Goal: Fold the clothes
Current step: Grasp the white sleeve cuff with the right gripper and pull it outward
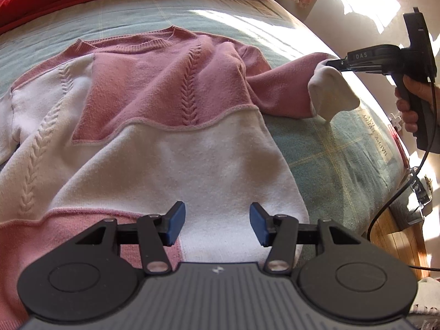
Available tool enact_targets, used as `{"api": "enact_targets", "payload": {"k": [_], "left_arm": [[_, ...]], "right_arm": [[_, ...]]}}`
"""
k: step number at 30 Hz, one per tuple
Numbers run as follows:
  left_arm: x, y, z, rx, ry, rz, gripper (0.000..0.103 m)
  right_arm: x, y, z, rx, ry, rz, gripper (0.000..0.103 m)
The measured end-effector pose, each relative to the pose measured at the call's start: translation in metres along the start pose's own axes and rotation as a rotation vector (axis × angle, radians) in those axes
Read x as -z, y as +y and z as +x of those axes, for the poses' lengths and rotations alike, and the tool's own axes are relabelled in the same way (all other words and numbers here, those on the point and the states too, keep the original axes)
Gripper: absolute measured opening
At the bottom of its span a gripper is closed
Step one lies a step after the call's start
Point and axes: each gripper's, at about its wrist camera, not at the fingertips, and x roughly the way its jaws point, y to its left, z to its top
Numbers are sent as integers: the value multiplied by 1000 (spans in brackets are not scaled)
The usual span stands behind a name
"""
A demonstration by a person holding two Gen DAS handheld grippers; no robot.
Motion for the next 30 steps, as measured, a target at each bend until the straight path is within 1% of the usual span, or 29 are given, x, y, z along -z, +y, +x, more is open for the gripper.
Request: {"api": "enact_targets", "payload": {"k": [1,2,3,7,9,11,14,17,18,20,21,23,25,26,30], "left_arm": [[0,0,0,0,1,-2,52],[1,1,1,0,2,-4,52],[1,1,2,-4,5,-6,52],[2,1,3,-10,10,-15,52],[3,2,3,-13,12,-19,52],[2,1,4,-20,13,-19,52],[2,-1,4,-21,13,-21,52],[2,-6,4,-20,18,-18,52],[2,-9,5,-21,21,-15,52],[2,-13,6,-22,31,-5,52],[3,-16,7,-25,35,1,52],[3,-21,9,-28,41,9,52],[4,-25,9,-29,45,12,52],[4,-27,10,-30,47,14,52],[5,-32,14,-37,63,15,52]], "right_arm": [[-3,-6,2,-7,-5,31,6],[-4,-11,3,-26,-13,58,13],[-5,-17,4,-49,-20,82,17],[-1,-42,-8,-82,-87,190,19],[5,-57,-17,-67,-105,218,22],[12,-70,-21,-30,-91,213,23],[26,-87,-23,34,-48,190,24],[46,-97,-18,79,14,144,26],[52,-98,-15,77,39,127,27],[66,-94,-6,12,93,80,30],[69,-88,-2,-18,105,47,32],[75,-73,4,-72,118,-25,35],[73,-63,10,-108,112,-63,43],[69,-61,14,-125,108,-62,45],[58,-70,34,-181,92,-7,46]]}}
